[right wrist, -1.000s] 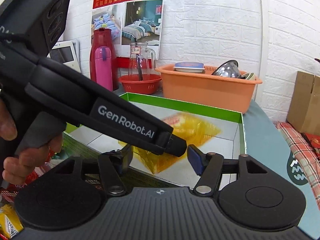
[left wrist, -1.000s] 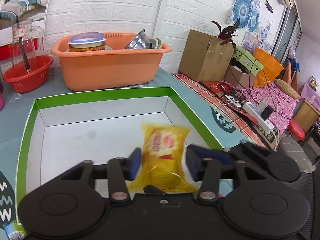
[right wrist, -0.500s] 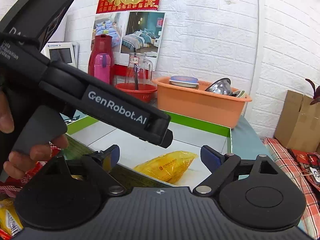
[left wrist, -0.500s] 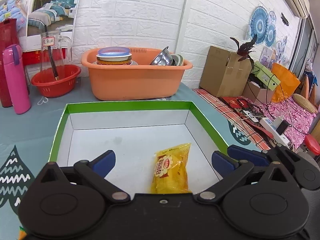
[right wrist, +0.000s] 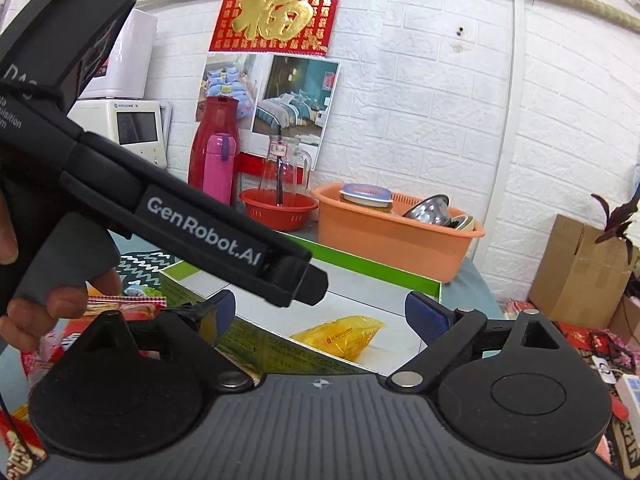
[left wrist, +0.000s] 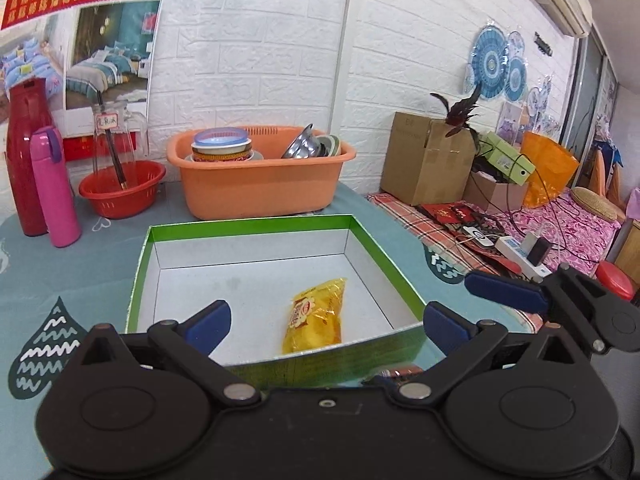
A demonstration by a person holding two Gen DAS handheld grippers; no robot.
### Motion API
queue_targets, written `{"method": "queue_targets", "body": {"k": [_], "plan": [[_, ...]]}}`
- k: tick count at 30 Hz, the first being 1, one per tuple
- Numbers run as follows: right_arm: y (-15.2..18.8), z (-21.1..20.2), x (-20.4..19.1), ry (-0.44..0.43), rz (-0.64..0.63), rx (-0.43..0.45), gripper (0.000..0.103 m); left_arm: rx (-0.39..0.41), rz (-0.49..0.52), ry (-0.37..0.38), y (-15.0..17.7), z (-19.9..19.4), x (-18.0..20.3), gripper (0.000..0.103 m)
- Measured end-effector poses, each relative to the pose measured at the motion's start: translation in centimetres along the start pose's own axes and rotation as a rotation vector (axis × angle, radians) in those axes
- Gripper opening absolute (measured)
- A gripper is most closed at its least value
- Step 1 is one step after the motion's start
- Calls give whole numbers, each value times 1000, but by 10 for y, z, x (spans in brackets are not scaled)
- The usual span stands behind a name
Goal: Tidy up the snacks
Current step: 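Return the left tool to the pile and grasp the red peanut snack bag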
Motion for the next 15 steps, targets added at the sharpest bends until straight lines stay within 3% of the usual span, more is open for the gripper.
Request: {"method": "queue_targets", "body": {"k": [8,15], "plan": [[-9,-51,0,-7,0,39,103,39,19,13,20,-61,14,103],[8,-82,-16,-93,-22,1,103,44,24,28,59,-112,19,103]]}}
Point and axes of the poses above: each gripper's, at about its wrist camera, not at the fingertips, and z roughly the way its jaws point, x to its right, y to its underside, the point moved 5 cm from there along z, roughly the way its jaws point, and after that the axes turned 8 degrees about z, right-handed, at the moved point
